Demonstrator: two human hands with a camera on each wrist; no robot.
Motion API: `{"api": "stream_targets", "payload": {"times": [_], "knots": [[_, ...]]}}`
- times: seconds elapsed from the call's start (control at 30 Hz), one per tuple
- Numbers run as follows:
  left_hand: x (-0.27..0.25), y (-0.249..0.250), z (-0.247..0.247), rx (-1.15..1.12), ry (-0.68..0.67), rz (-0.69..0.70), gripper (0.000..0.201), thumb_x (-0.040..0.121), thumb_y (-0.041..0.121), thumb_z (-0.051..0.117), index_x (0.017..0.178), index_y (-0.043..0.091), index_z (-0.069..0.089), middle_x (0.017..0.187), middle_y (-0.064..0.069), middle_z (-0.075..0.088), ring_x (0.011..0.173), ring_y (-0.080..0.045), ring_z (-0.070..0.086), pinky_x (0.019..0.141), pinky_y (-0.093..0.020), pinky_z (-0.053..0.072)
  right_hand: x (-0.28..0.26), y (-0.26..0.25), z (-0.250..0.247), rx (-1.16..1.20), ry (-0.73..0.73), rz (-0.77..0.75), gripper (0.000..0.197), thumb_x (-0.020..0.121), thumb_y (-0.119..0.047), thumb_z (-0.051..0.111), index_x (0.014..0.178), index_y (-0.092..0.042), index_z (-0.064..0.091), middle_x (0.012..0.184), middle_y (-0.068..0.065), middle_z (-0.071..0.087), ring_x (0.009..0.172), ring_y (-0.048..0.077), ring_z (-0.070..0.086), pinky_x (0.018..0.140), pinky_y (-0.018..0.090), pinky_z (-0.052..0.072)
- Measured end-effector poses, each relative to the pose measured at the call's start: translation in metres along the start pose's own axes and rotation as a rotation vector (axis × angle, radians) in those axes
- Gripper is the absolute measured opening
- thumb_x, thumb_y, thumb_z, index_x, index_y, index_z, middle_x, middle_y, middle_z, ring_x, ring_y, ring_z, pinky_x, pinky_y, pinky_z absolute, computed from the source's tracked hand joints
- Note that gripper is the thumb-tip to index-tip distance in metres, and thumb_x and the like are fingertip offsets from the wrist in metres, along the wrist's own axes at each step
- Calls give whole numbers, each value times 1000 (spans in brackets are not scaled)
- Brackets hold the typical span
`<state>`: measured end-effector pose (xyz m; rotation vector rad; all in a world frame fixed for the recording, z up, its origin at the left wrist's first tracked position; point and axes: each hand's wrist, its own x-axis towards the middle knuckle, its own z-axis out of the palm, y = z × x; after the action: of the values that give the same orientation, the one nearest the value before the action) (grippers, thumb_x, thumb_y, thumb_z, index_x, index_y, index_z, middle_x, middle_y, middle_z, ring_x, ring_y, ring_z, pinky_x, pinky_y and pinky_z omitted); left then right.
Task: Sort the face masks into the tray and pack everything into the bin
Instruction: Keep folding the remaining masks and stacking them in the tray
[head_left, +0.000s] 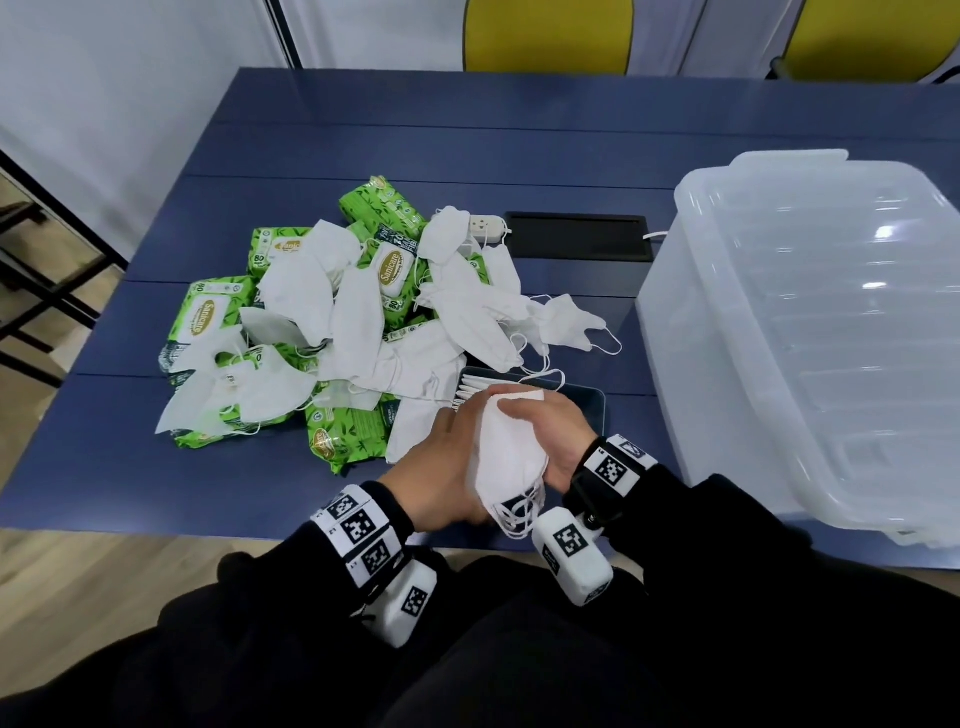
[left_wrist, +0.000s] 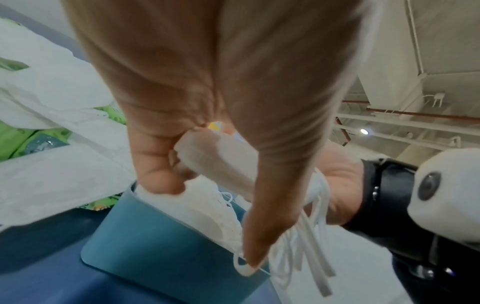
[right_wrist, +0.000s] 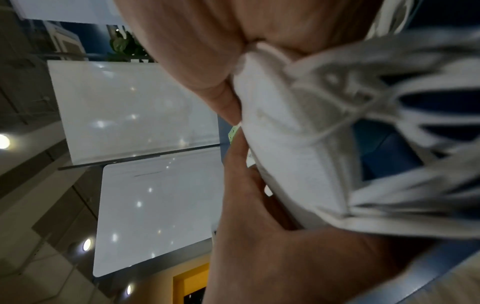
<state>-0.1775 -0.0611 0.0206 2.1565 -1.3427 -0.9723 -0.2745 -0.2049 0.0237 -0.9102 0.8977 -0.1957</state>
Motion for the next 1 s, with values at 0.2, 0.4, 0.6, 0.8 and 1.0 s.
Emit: {"api": "stream_targets", "payload": {"times": [0.2, 0.4, 0.6, 0.8, 1.0], "knots": [[16, -10, -17, 92, 129, 3, 136, 54, 54, 84, 157, 32, -1, 139, -4, 33, 114, -29, 47, 94, -46, 52, -11, -1, 8, -233, -156, -76, 22, 91, 5, 64, 109, -5, 70, 115, 25, 71, 98, 33, 69, 88, 44, 58], [13, -2, -72, -43, 44, 75, 129, 60, 48, 96, 161, 32, 17, 146, 7, 28, 125, -11, 46, 106, -26, 43, -5, -38, -2, -1249, -280, -361, 13, 88, -16, 62, 98, -13, 70, 99, 10, 72, 93, 28, 66, 84, 38, 51], [14, 28, -90, 345, 134, 370, 38, 95, 30, 62, 133, 31, 63, 126, 9, 67, 108, -14, 62, 88, -29, 46, -11, -54, 13, -1583, -371, -476, 18, 92, -24, 62, 88, -7, 61, 79, 6, 57, 75, 23, 50, 68, 29, 34], [5, -1, -103, 378, 138, 246, 25, 94, 27, 54, 115, 22, 67, 106, -2, 72, 97, -29, 64, 79, -37, 47, -6, -64, -3, -1194, -287, -370, 20, 84, -34, 79, 70, -24, 71, 63, -7, 64, 63, 9, 59, 62, 29, 44], [0, -14, -112, 285, 150, 211, 18, 89, 30, 56, 105, 26, 61, 83, 4, 63, 77, -24, 56, 69, -38, 46, 7, -58, -6, -729, -274, -350, 18, 81, -20, 85, 96, -21, 74, 87, -2, 69, 80, 11, 62, 76, 29, 50]]}}
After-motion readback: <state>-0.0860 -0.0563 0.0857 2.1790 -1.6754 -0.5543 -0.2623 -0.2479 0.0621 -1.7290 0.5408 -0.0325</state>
